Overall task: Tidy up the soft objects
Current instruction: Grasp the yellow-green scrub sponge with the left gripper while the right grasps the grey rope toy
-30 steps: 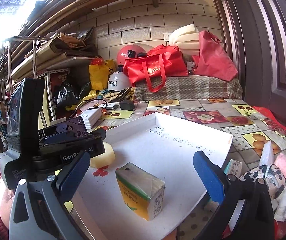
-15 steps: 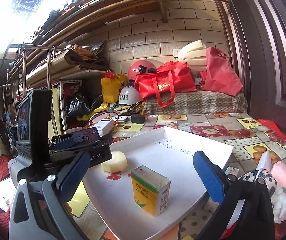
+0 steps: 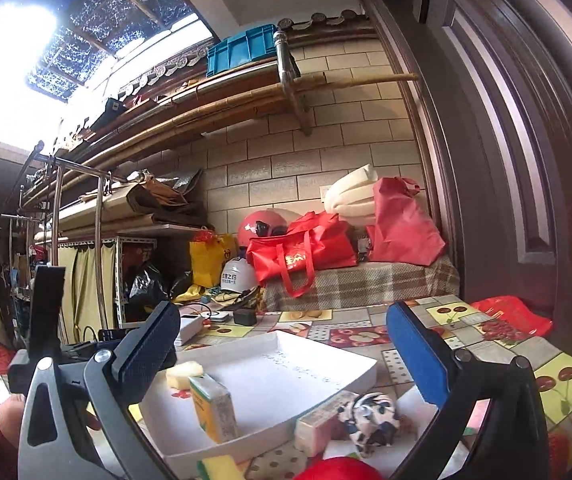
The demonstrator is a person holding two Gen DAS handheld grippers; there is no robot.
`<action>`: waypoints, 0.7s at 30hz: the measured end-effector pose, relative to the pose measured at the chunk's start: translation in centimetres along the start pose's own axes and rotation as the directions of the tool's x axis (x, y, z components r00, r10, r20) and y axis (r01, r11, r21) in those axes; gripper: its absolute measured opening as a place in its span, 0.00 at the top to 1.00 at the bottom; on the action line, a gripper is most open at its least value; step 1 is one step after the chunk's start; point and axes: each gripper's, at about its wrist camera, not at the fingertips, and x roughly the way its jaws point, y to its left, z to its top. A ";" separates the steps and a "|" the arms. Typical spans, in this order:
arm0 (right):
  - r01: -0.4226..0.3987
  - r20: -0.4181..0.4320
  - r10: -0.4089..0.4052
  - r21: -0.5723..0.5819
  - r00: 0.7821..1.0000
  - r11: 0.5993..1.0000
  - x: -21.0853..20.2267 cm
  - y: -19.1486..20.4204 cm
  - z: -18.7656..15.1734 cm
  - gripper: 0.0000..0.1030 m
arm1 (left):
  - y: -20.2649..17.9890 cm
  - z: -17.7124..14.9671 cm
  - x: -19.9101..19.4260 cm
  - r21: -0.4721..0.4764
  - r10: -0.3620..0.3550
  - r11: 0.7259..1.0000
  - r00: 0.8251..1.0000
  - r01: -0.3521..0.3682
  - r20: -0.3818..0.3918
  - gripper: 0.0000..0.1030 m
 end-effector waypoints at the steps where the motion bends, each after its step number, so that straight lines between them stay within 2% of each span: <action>1: 0.047 -0.017 -0.047 0.011 0.999 0.999 -0.2 -1.4 0.2 0.00 | -0.8 -0.1 0.1 0.015 -0.038 0.999 0.999 0.038 -0.025 0.00; 4: 0.147 -0.112 -0.140 0.051 0.984 0.988 0.0 -5.7 0.2 0.00 | -3.6 -0.6 0.5 0.075 -0.135 0.987 0.983 0.145 -0.125 0.00; 6: 0.167 -0.195 -0.153 0.061 0.969 0.984 0.4 -8.0 -0.2 0.00 | -5.5 -1.0 0.5 0.131 -0.186 0.969 0.968 0.209 -0.168 0.00; 7: 0.153 -0.231 -0.134 0.069 0.964 0.986 0.5 -8.8 -0.3 0.00 | -6.4 -1.1 0.3 0.163 -0.203 0.958 0.962 0.234 -0.184 0.00; 9: 0.062 -0.296 -0.030 0.100 0.955 0.993 0.2 -9.7 -0.6 0.00 | -7.7 -1.4 -0.2 0.212 -0.237 0.936 0.949 0.280 -0.207 0.00; 11: -0.045 -0.371 0.084 0.113 0.925 0.993 -0.2 -9.2 -1.0 0.00 | -8.4 -1.8 -0.6 0.241 -0.255 0.919 0.936 0.313 -0.244 0.00; 13: -0.140 -0.457 0.177 0.114 0.872 0.984 -0.6 -7.8 -1.6 0.00 | -8.8 -2.2 -0.6 0.255 -0.270 0.902 0.916 0.348 -0.295 0.01; 16: -0.242 -0.602 0.239 0.077 0.762 0.967 -0.2 -4.9 -3.4 0.01 | -10.1 -3.0 -0.4 0.303 -0.268 0.872 0.894 0.384 -0.359 0.11; 17: -0.274 -0.642 0.252 0.067 0.724 0.959 0.1 -4.0 -4.0 0.05 | -10.6 -3.3 -0.2 0.324 -0.253 0.865 0.890 0.383 -0.379 0.12; 18: -0.301 -0.673 0.260 0.058 0.692 0.952 0.3 -3.2 -4.6 0.15 | -11.1 -3.6 0.3 0.343 -0.231 0.859 0.886 0.379 -0.402 0.18; 19: -0.324 -0.699 0.263 0.047 0.665 0.945 0.5 -2.5 -5.1 0.20 | -11.5 -4.0 0.7 0.356 -0.215 0.852 0.878 0.383 -0.429 0.22; 20: -0.344 -0.722 0.264 0.038 0.640 0.938 0.8 -1.8 -5.5 0.29 | -11.9 -4.4 1.1 0.372 -0.193 0.847 0.872 0.379 -0.449 0.27; 21: -0.359 -0.741 0.260 0.027 0.619 0.933 0.9 -1.3 -6.0 0.34 | -12.3 -4.6 1.5 0.391 -0.166 0.845 0.874 0.365 -0.457 0.27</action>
